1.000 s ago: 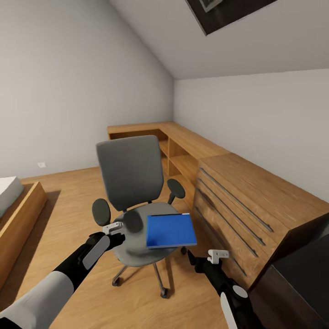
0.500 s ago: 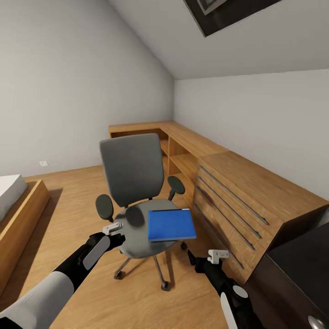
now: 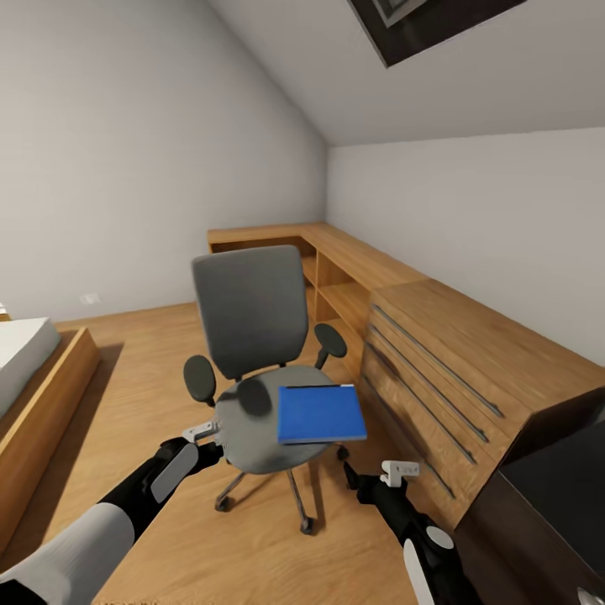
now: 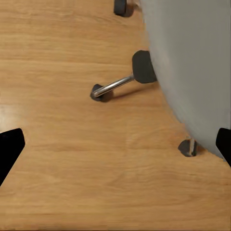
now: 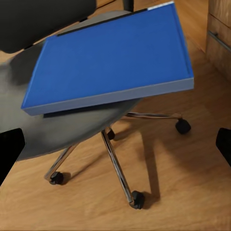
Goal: In the bedroom, organize the workspace by keeping the computer under the desk, ensuring the monitor is on the desk, placing the keyboard on the desk next to the monitor, placing the mouse on the desk next to the keyboard, moving the folder from the swivel chair onto the desk next to the mouse, stacking the notebook on top of the folder with the pen on top of the notebook, and positioning the swivel chair next to the desk.
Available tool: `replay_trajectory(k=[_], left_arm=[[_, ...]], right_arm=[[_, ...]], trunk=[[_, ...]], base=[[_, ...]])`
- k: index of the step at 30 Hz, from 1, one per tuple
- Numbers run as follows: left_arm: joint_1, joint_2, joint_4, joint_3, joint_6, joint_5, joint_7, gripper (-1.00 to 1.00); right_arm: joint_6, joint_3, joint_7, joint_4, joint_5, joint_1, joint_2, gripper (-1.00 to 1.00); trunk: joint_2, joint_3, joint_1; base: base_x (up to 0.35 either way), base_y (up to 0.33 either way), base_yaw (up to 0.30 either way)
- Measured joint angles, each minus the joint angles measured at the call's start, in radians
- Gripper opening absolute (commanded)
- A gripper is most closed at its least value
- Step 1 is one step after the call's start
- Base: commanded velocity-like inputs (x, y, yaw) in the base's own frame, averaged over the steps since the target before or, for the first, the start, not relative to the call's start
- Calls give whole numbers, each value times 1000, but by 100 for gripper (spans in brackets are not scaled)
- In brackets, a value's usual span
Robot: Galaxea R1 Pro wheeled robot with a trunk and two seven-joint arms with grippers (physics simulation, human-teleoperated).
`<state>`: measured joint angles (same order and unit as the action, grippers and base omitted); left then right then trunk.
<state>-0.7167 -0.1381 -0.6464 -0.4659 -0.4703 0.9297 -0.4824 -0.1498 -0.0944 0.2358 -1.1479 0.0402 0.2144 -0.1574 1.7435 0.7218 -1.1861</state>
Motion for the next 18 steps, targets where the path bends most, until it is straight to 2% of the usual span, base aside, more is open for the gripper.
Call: replay_trajectory(k=[11,15,18], left_arm=[[0,0,68,2,10,0,1,100],[0,0,116,2,31,1,2,100],[0,3,201,0,73,0,6,100]], right_arm=[[0,0,-2,1,1,0,0,100],[4,-2,-1,1,1,0,2,100],[35,-10,-1,1,0,0,8,100]], trunk=[[0,0,0],[0,0,0],[0,0,0]], base=[[0,0,248],[0,0,99],[0,0,19]])
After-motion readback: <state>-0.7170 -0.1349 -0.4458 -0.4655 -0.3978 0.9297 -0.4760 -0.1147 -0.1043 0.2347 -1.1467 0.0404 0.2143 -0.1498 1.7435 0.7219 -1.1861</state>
